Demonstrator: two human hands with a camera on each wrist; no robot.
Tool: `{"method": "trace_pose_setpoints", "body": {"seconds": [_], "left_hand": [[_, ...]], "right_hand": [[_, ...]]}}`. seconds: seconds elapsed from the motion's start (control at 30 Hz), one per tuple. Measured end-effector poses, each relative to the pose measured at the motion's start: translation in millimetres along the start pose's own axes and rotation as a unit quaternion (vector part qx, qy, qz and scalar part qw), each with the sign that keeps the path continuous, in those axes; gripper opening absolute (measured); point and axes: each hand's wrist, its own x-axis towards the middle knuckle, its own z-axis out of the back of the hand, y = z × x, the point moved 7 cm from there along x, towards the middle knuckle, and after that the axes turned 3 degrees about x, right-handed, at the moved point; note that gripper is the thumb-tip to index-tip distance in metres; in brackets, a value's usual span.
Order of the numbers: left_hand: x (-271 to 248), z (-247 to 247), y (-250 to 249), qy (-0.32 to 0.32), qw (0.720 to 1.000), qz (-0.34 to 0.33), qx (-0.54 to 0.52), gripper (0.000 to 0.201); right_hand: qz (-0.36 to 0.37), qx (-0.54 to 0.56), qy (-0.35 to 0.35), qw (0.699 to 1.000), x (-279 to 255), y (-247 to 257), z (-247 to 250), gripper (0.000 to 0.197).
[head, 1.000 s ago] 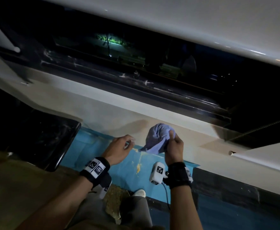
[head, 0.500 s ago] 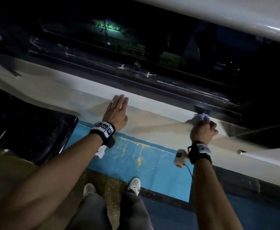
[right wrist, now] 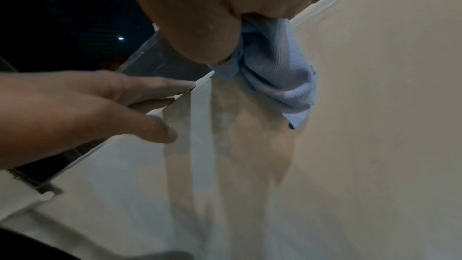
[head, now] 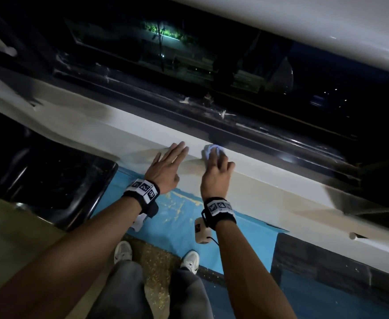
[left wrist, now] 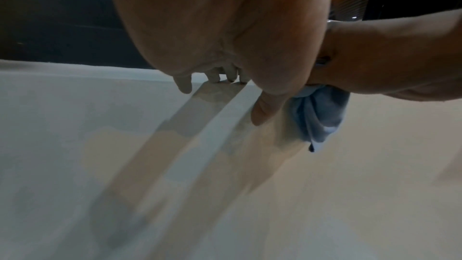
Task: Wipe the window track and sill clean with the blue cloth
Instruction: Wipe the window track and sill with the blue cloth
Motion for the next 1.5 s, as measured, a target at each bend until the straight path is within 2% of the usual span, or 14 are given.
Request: {"method": "trace_pose_setpoints", "body": {"seconds": [0.1,0.2,0.3,0.37,0.43,0.53,0.63,0.7,0.87,1.03,1.2,1.3,1.43,1.5], "left_hand": [[-5.4,12.4,21.1,-0.025,1.0,-0.006,0.0,0.092],[-13.1,29.4,61.4,-0.054,0.998,0.009,-0.001,0.088],[-16.9,48.6,112.3,-0.06,0.998,0.015,0.017,0.088],[-17.6,63.7,145.1,-0.058,0.998,0.03,0.026,0.087],[-19.4,75.8,175.4,-0.048,0.997,0.054,0.032,0.088],[-25.0,84.4,214.9,-0.018,0.995,0.09,0.038,0.092],[-28.2,85.1,234.0,0.002,0.997,0.063,0.053,0.095],[-28.1,84.4,237.5,0.013,0.998,0.044,0.043,0.096],[-30.6,76.7,240.0,0.008,0.999,0.027,0.02,0.102],[-31.2,75.2,244.6,0.003,1.0,0.007,0.004,0.105],[-30.3,77.0,247.3,0.014,1.0,-0.003,-0.022,0.106],[-32.2,81.4,247.0,0.007,0.999,-0.016,-0.038,0.097],[-45.0,90.9,244.3,-0.038,0.993,0.003,-0.115,0.072],[-59.6,92.0,244.9,-0.052,0.987,0.031,-0.149,0.061]], "right_hand": [[0.023,0.048,0.033,0.998,-2.6,36.4,-19.0,0.075],[0.018,0.094,0.069,0.993,-6.0,62.9,-24.7,0.057],[-0.044,0.138,0.018,0.989,4.7,64.4,2.7,0.048],[-0.082,0.099,-0.045,0.991,13.0,46.6,28.0,0.045],[-0.106,0.031,-0.067,0.992,18.7,19.3,32.9,0.048],[-0.17,-0.028,-0.058,0.983,18.3,-8.3,6.4,0.048],[-0.23,-0.034,-0.076,0.97,16.8,2.7,-20.3,0.042],[-0.218,-0.054,-0.078,0.971,21.8,24.4,-35.2,0.042],[-0.147,-0.074,-0.06,0.984,30.8,103.0,-79.7,0.056],[-0.046,-0.101,0.023,0.993,45.3,178.2,-137.0,0.072],[-0.008,-0.031,0.0,0.999,49.8,227.8,-141.4,0.063],[0.019,0.01,0.041,0.999,52.0,239.9,-145.5,0.063],[0.07,0.059,0.086,0.992,43.9,246.7,-149.1,0.047],[0.037,0.09,0.091,0.991,24.4,243.8,-140.3,0.042]]}}
